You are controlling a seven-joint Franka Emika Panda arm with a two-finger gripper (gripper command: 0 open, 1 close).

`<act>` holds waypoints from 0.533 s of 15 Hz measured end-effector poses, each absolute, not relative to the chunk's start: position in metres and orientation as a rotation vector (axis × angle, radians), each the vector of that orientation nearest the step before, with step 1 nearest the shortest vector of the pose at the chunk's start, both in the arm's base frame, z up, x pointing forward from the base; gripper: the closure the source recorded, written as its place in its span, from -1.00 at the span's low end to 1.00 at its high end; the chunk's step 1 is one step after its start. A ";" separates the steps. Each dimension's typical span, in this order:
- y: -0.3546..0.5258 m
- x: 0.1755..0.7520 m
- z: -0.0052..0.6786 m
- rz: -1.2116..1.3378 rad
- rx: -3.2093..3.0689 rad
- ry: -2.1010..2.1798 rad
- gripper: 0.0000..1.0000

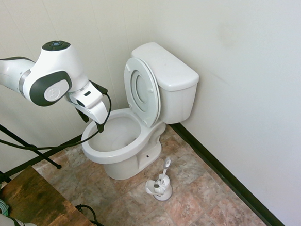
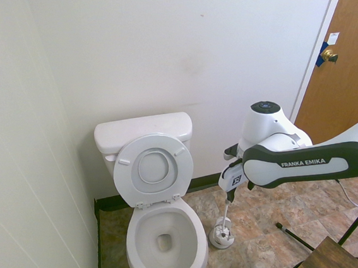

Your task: Clean the toilet

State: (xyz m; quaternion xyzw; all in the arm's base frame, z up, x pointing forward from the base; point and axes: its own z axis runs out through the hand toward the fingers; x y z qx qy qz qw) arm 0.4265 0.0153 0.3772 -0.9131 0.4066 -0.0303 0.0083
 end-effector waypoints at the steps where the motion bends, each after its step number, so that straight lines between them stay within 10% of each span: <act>1: 0.015 0.427 0.377 -0.094 -2.853 1.271 -1.00; 8: -0.028 0.481 0.358 -0.116 -2.743 1.542 -1.00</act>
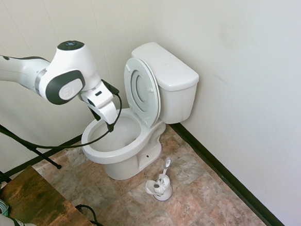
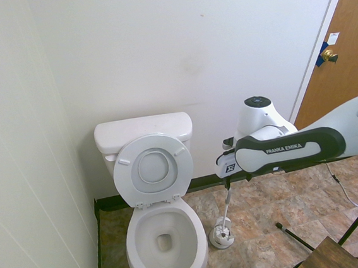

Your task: Clean the toilet

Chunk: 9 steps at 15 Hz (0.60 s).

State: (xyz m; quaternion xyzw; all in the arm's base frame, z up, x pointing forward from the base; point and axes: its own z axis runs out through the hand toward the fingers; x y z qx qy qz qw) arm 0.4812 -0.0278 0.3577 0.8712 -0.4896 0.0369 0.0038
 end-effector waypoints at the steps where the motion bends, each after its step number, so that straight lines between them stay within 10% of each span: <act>1: -0.039 0.494 0.349 0.117 2.688 -1.585 -1.00; 9: -0.122 0.573 0.226 0.002 2.476 -1.833 -1.00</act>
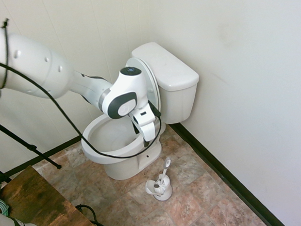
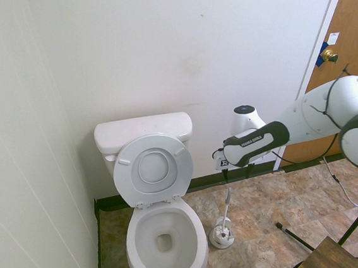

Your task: Clean the toilet

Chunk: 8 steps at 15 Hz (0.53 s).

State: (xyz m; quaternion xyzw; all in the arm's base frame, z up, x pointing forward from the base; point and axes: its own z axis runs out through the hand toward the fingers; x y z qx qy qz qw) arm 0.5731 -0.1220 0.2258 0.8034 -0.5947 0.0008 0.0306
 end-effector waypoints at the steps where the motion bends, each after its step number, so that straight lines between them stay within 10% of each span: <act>1: -0.131 0.580 0.211 -0.016 2.459 -1.859 -1.00; 8: -0.191 0.617 0.121 -0.130 2.410 -1.962 -1.00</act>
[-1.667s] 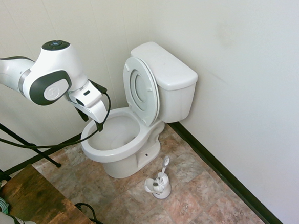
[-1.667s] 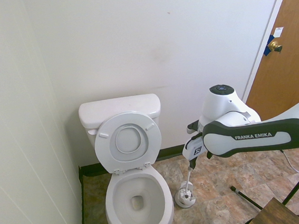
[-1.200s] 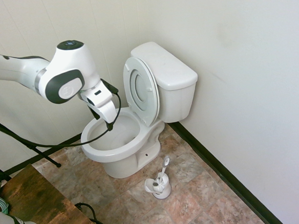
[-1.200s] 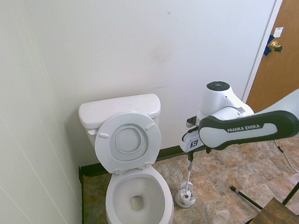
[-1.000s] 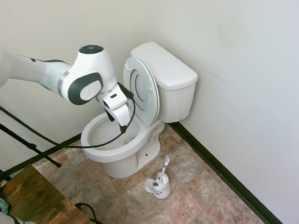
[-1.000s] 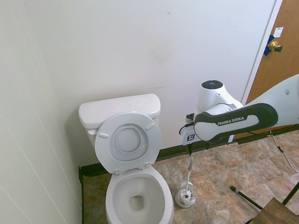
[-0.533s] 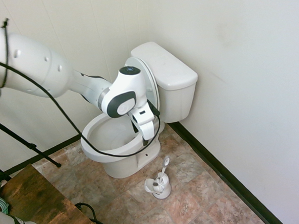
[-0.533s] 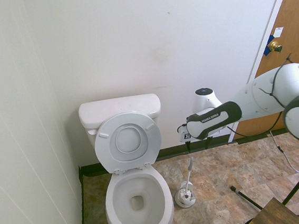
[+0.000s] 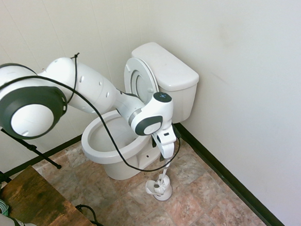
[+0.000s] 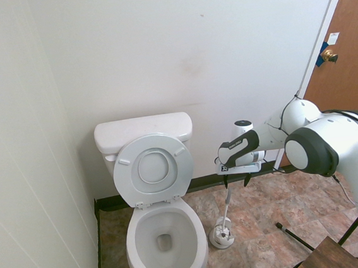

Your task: Clean the toilet

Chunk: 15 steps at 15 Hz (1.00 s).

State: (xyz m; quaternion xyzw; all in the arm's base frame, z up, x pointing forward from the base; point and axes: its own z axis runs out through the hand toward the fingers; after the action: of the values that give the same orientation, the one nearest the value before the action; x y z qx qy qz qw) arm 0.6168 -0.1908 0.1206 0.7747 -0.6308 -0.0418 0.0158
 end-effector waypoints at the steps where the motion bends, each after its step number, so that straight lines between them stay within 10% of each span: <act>1: -0.195 0.620 0.110 -0.142 2.404 -1.972 -1.00; 15: -0.214 0.658 0.009 -0.296 2.389 -2.009 -1.00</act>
State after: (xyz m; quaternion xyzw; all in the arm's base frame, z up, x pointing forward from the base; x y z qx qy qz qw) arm 0.6581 -0.2138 0.0089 0.7619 -0.6407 -0.0944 0.0027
